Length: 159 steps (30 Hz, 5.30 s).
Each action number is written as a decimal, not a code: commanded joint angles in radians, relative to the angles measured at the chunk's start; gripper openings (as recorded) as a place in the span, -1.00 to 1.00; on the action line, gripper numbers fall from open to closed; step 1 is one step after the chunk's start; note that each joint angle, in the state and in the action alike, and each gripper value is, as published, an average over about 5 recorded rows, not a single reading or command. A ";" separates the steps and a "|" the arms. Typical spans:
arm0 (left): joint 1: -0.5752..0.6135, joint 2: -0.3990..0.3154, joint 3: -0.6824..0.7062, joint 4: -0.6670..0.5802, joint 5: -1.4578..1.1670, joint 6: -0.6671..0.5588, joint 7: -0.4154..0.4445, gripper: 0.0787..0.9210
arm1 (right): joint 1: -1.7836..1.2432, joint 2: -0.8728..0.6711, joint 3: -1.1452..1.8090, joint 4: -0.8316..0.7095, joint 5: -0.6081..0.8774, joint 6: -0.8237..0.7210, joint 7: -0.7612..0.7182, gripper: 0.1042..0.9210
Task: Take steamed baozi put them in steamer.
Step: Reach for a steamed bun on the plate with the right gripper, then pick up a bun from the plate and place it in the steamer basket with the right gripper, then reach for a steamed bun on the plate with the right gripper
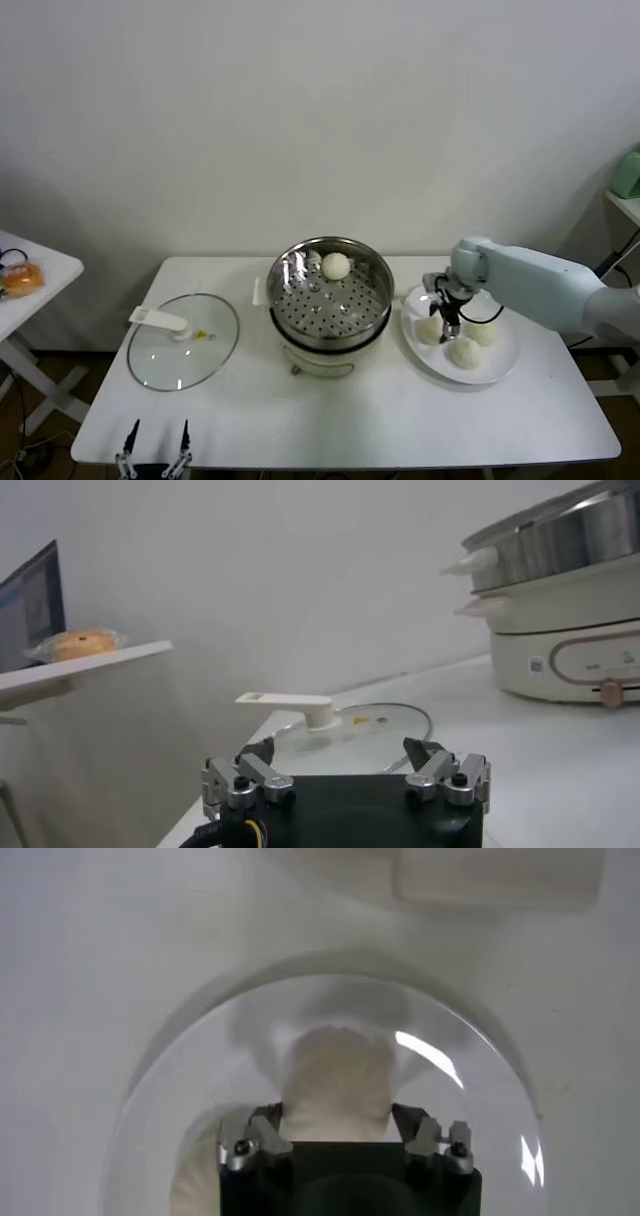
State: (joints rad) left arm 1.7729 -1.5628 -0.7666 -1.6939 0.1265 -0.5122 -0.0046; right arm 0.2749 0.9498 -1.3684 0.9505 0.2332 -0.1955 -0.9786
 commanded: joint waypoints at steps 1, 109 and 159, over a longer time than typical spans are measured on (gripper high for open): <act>0.001 0.000 -0.001 -0.001 0.002 -0.003 -0.001 0.77 | -0.011 0.000 0.026 -0.004 -0.014 0.001 -0.008 0.46; 0.015 0.003 0.020 -0.006 0.051 -0.021 -0.002 0.77 | 0.587 -0.193 -0.436 0.396 0.257 0.025 -0.162 0.76; 0.026 -0.007 0.017 -0.003 0.084 -0.027 -0.008 0.77 | -0.032 -0.180 0.084 0.173 -0.128 0.014 -0.068 0.40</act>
State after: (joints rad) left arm 1.8008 -1.5715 -0.7488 -1.6964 0.2114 -0.5411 -0.0118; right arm 0.2385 0.7638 -1.2975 1.1361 0.1121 -0.1852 -1.0428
